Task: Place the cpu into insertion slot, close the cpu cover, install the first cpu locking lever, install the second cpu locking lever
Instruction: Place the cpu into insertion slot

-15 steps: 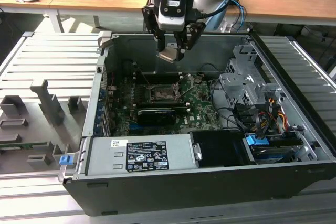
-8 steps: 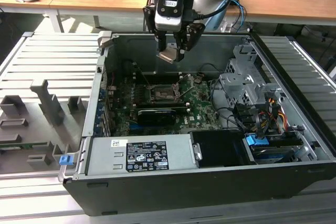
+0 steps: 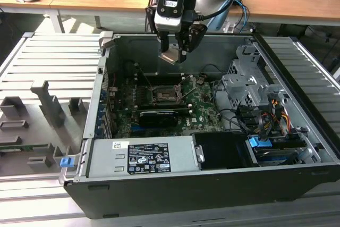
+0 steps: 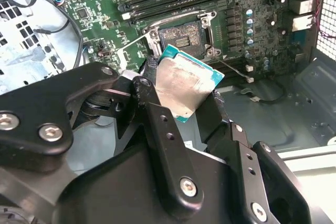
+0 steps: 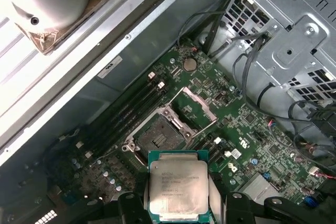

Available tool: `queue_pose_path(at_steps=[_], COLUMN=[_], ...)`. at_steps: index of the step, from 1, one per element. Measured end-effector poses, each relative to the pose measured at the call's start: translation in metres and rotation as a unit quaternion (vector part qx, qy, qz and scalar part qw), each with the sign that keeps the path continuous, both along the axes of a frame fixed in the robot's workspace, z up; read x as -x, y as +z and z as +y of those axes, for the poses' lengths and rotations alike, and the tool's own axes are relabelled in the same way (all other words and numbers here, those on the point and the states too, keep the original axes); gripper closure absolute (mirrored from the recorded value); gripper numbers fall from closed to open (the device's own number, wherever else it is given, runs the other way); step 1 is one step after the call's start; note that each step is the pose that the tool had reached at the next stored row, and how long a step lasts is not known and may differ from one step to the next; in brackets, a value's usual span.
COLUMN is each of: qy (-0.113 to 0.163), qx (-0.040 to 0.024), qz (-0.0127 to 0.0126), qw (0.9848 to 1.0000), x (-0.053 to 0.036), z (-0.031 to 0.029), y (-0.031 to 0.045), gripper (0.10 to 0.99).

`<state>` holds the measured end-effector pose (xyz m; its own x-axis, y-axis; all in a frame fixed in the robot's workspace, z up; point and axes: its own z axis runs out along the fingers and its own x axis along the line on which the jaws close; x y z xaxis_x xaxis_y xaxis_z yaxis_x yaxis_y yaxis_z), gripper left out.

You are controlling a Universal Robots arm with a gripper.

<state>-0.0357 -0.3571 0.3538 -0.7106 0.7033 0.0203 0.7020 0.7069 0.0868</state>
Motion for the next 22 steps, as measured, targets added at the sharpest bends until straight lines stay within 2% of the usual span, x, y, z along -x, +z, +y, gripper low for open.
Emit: queue_pose_path(at_steps=[15, 19, 22], qy=[-0.039, -0.069, -0.096], qx=[0.0005, 0.0005, 0.0006], qz=[0.0000, 0.0000, 0.0000], qw=[0.9993, 0.9976, 0.9954], x=[0.0000, 0.0000, 0.0000], z=[0.0000, 0.0000, 0.0000], y=[-0.0020, -0.0031, -0.0035], gripper=[0.545, 0.545, 0.545])
